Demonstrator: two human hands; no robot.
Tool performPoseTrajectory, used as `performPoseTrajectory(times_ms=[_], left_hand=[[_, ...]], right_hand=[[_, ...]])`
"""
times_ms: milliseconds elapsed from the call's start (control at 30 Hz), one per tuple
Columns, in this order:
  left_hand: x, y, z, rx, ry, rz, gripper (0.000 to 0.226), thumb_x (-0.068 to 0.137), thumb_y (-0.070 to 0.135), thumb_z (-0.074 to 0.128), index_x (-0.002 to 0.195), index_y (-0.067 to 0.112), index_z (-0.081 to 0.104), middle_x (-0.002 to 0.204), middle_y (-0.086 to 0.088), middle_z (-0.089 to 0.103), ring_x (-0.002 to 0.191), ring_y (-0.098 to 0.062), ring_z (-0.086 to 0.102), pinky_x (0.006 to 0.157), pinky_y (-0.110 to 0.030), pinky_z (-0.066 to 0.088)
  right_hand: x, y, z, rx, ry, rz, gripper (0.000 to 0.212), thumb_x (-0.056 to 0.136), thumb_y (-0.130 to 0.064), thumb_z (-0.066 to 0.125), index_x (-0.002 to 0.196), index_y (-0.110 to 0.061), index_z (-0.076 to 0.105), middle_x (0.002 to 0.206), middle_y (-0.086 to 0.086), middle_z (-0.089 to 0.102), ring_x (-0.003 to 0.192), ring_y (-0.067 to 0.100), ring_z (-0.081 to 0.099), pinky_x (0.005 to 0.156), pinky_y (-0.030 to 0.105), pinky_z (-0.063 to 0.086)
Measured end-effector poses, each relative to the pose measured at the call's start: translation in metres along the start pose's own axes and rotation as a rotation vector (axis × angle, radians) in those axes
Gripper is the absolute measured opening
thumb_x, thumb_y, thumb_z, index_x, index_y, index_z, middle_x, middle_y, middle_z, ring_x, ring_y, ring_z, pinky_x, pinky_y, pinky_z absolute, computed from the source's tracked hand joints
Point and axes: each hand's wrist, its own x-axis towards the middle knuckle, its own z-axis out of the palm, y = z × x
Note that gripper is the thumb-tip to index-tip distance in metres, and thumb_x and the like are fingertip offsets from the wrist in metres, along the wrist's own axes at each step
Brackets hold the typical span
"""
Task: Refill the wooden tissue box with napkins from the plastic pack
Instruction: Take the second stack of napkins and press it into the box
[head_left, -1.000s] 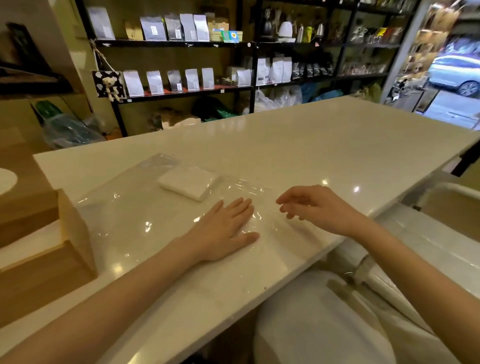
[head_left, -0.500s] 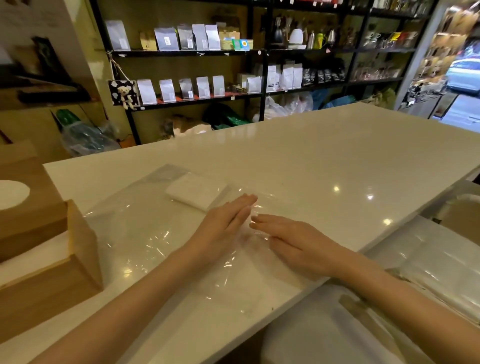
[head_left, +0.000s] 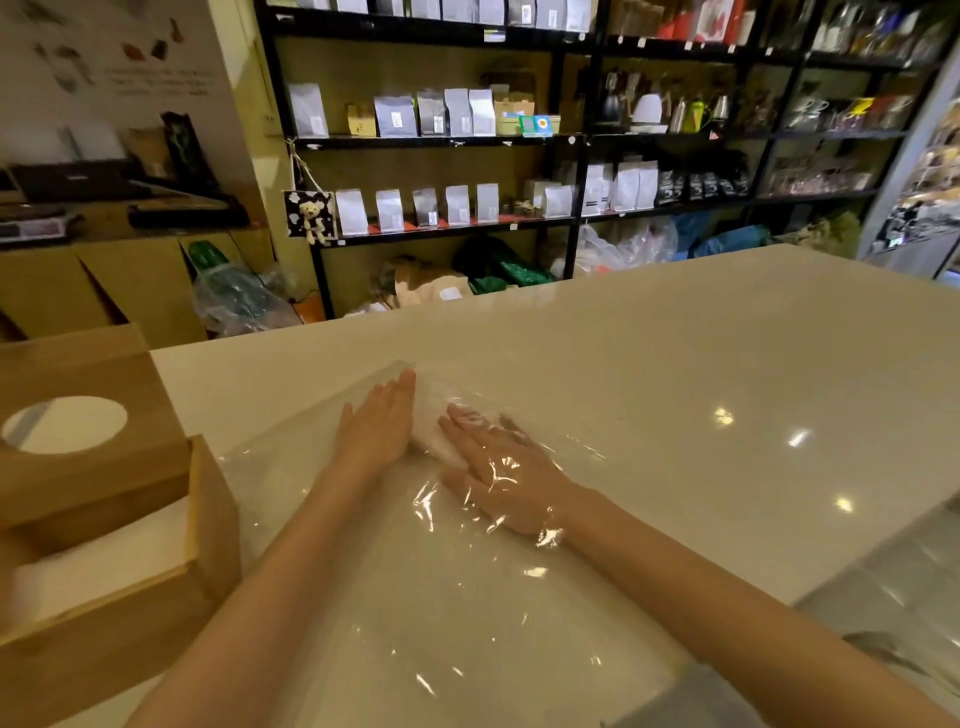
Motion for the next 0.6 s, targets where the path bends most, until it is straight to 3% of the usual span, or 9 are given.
performPoseTrajectory(times_ms=[133, 267, 400, 500, 600], left_hand=[[0.017, -0.027, 0.009, 0.023, -0.003, -0.013, 0.058, 0.094, 0.043, 0.002, 0.146, 0.02, 0.017, 0.155, -0.001, 0.023, 0.144, -0.017, 0.012, 0.118, -0.04, -0.002], [0.023, -0.032, 0.016, 0.081, -0.016, -0.003, 0.057, 0.095, 0.039, 0.003, 0.146, 0.019, 0.014, 0.156, 0.001, 0.018, 0.145, -0.013, 0.007, 0.118, -0.04, -0.003], [0.022, -0.033, 0.018, 0.234, 0.011, 0.041, 0.052, 0.096, 0.03, 0.005, 0.146, 0.018, 0.012, 0.157, -0.004, 0.015, 0.145, -0.018, 0.007, 0.117, -0.044, 0.001], [0.022, -0.033, 0.019, 0.361, -0.002, 0.076, 0.05, 0.096, 0.025, 0.007, 0.145, 0.019, 0.012, 0.157, -0.006, 0.011, 0.145, -0.022, 0.006, 0.116, -0.048, 0.003], [0.024, -0.034, 0.021, 0.437, -0.012, 0.095, 0.051, 0.096, 0.028, 0.007, 0.145, 0.02, 0.014, 0.158, -0.005, 0.009, 0.145, -0.023, 0.005, 0.115, -0.051, 0.003]], right_hand=[[0.002, 0.005, 0.007, 0.057, 0.04, -0.024, 0.062, 0.095, -0.05, 0.024, 0.148, -0.023, 0.009, 0.158, 0.0, 0.009, 0.145, 0.009, 0.001, 0.11, 0.024, -0.014], [-0.009, 0.008, 0.008, 0.09, -0.039, 0.002, 0.062, 0.094, -0.053, 0.02, 0.148, -0.026, 0.005, 0.158, -0.006, 0.006, 0.144, 0.005, -0.003, 0.118, 0.039, -0.009], [-0.042, 0.01, 0.004, 0.101, -0.014, 0.003, 0.09, 0.074, -0.076, -0.002, 0.148, -0.027, 0.008, 0.158, -0.009, 0.006, 0.144, 0.003, -0.002, 0.118, 0.035, -0.009], [-0.071, 0.008, -0.002, 0.046, 0.011, 0.009, 0.089, 0.072, -0.066, -0.005, 0.148, -0.022, 0.012, 0.158, -0.005, 0.008, 0.144, 0.005, 0.0, 0.112, 0.022, -0.013], [-0.1, 0.003, -0.009, 0.057, -0.024, 0.026, 0.08, 0.078, -0.062, 0.002, 0.147, -0.023, 0.009, 0.158, -0.007, 0.004, 0.144, 0.005, -0.004, 0.112, 0.025, -0.013]])
